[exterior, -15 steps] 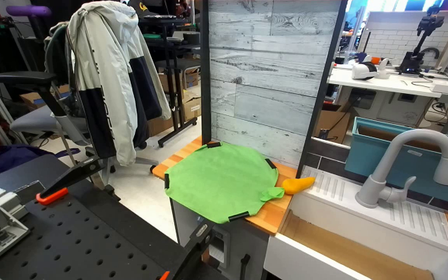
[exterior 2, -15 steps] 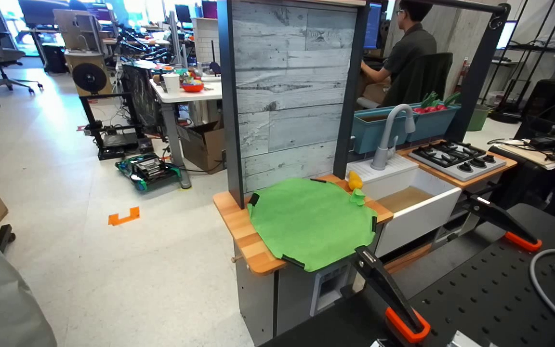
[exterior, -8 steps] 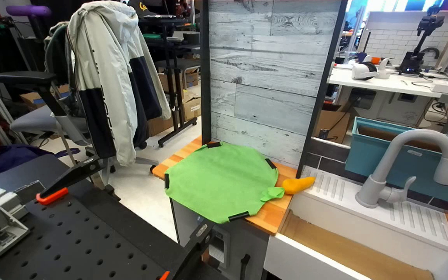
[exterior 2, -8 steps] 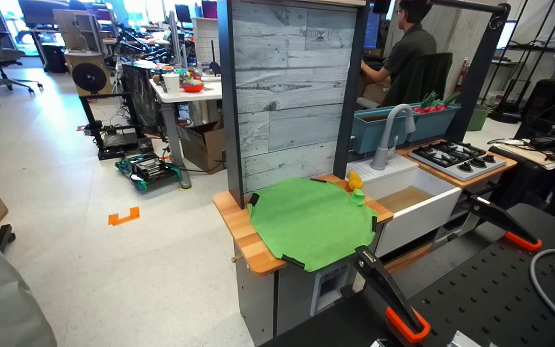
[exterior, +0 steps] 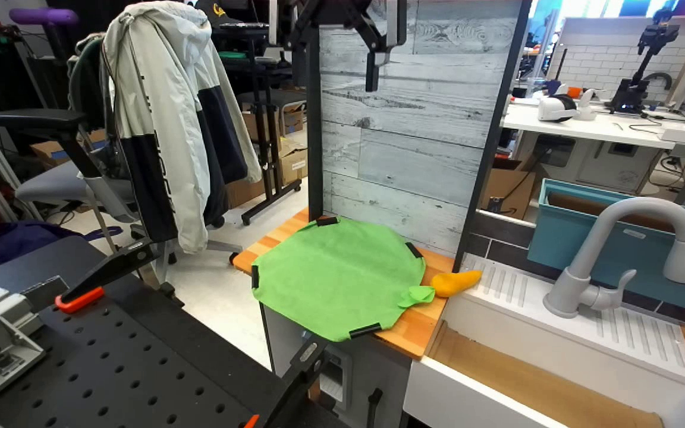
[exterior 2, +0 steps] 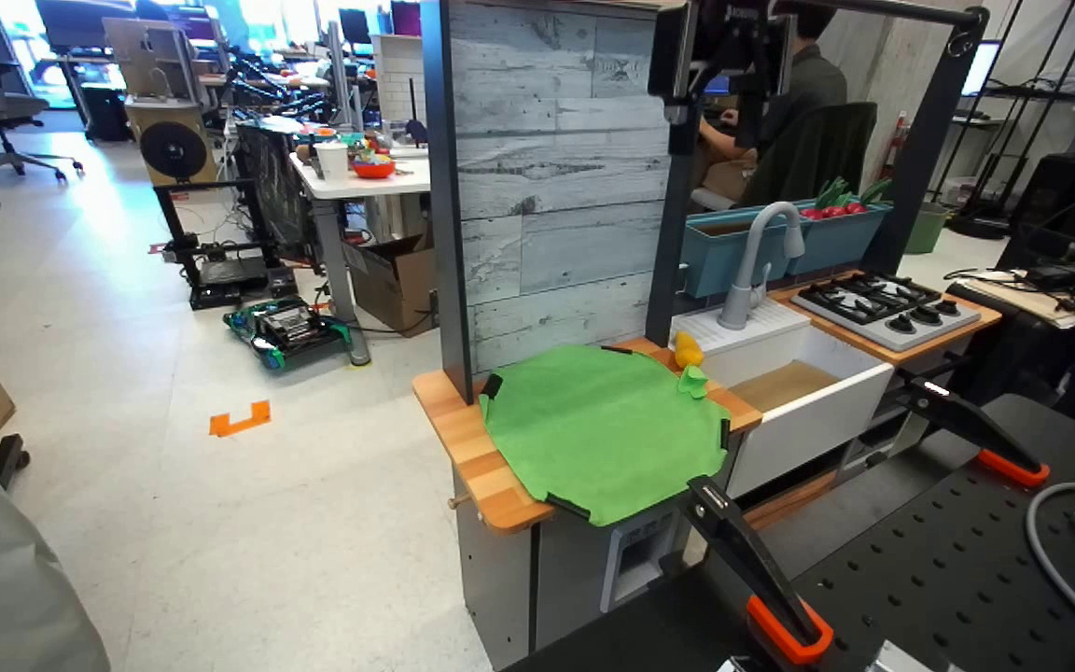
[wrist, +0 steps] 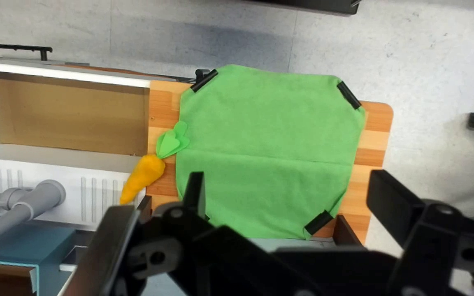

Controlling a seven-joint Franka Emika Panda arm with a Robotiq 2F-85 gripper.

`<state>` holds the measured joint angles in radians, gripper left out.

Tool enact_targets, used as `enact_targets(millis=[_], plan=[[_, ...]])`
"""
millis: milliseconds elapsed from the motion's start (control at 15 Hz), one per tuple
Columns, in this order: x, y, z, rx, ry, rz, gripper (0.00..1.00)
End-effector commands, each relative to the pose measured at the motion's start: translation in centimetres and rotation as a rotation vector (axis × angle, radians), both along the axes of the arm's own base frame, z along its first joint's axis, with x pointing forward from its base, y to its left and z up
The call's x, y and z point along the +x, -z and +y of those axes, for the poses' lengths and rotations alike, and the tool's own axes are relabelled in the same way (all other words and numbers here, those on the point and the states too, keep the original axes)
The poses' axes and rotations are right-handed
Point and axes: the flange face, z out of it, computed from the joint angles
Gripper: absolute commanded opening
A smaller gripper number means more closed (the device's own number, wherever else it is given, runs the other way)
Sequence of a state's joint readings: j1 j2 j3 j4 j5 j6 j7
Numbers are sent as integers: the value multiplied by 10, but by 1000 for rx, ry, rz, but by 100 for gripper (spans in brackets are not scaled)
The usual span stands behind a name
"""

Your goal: Push the green towel to the right.

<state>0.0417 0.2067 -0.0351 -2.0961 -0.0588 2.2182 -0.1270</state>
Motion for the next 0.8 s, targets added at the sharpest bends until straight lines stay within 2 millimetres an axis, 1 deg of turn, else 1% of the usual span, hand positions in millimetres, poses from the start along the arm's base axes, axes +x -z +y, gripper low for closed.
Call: enact_targets(millis=[0,133,400,733], plan=[[16,35,9,-58,12,-21,100],[17,59,11,-78,11,-16,100],[18,96,12,-108,16,-18,100],[23,133,10,-97,32,-50,100]])
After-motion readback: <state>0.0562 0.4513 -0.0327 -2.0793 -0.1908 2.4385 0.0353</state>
